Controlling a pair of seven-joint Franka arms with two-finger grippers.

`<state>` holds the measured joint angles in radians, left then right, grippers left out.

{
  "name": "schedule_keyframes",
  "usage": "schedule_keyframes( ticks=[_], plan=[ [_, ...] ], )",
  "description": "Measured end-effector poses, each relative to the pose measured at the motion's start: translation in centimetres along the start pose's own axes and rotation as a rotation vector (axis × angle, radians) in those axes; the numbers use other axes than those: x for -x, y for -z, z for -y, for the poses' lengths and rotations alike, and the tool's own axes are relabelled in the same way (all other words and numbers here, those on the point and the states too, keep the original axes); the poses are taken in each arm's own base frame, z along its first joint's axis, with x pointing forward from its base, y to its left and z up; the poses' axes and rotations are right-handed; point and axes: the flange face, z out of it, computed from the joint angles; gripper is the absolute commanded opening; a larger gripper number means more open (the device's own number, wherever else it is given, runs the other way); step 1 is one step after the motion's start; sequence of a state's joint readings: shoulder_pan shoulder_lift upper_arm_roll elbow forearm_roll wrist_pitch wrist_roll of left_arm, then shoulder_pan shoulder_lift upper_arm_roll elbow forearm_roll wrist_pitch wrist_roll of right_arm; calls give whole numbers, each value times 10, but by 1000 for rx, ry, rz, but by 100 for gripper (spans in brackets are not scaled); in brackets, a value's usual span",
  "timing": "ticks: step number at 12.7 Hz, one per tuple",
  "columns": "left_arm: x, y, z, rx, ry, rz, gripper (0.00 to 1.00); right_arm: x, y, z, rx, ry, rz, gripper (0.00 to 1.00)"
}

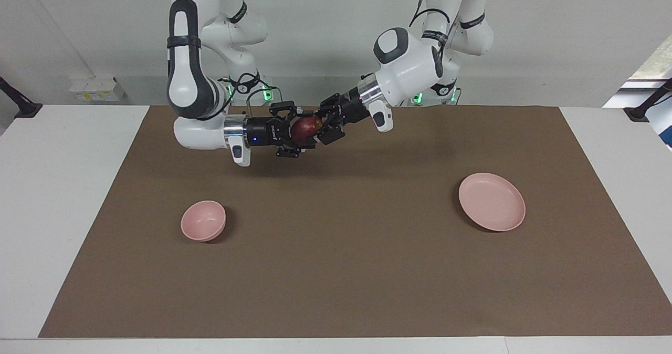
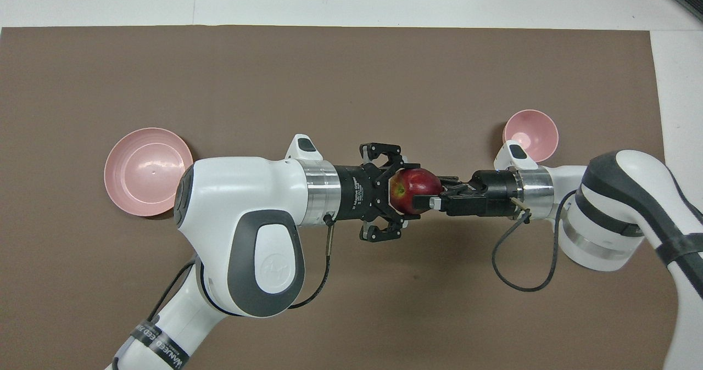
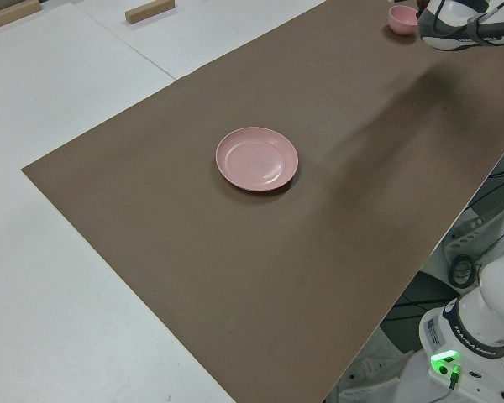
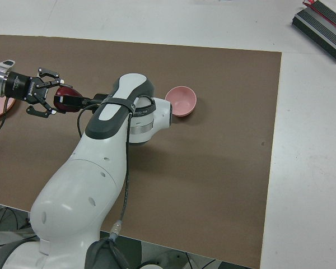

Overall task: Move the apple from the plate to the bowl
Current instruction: 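Carry the apple with the right gripper while the left gripper opens and withdraws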

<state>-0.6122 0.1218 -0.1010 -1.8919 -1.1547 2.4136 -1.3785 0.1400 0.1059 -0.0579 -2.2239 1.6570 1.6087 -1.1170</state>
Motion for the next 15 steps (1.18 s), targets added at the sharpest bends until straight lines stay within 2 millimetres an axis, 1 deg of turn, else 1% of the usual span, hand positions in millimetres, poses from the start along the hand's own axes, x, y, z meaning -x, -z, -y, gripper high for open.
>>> schedule_keyframes(
  ticks=[1, 2, 3, 4, 5, 6, 7, 8, 10, 11, 15],
  plan=[
    [0, 0, 0, 0, 0, 0, 0, 0, 0, 0, 0, 7, 1, 100],
    [0, 0, 0, 0, 0, 0, 0, 0, 0, 0, 1, 12, 0, 77],
    [0, 0, 0, 0, 0, 0, 0, 0, 0, 0, 1, 15, 1, 61],
    [-1, 0, 0, 0, 2, -1, 0, 0, 1, 1, -1, 22, 1, 48],
    [-1, 0, 0, 0, 2, -1, 0, 0, 1, 1, -1, 23, 1, 39],
    [-1, 0, 0, 1, 2, -1, 0, 0, 1, 1, -1, 24, 1, 35],
    [-1, 0, 0, 1, 1, -1, 1, -1, 1, 1, 0, 26, 3, 34],
    [-1, 0, 0, 2, -1, -1, 99, -1, 1, 2, 1, 28, 6, 34],
    [1, 0, 1, 1, -5, 1, 100, -2, 2, 2, 15, 35, 20, 31],
    [3, 1, 2, 2, -7, 3, 100, -3, 5, 2, 31, 40, 35, 30],
    [7, 4, 2, 6, -11, 7, 100, -11, 37, 3, 102, 72, 79, 30]
  ],
)
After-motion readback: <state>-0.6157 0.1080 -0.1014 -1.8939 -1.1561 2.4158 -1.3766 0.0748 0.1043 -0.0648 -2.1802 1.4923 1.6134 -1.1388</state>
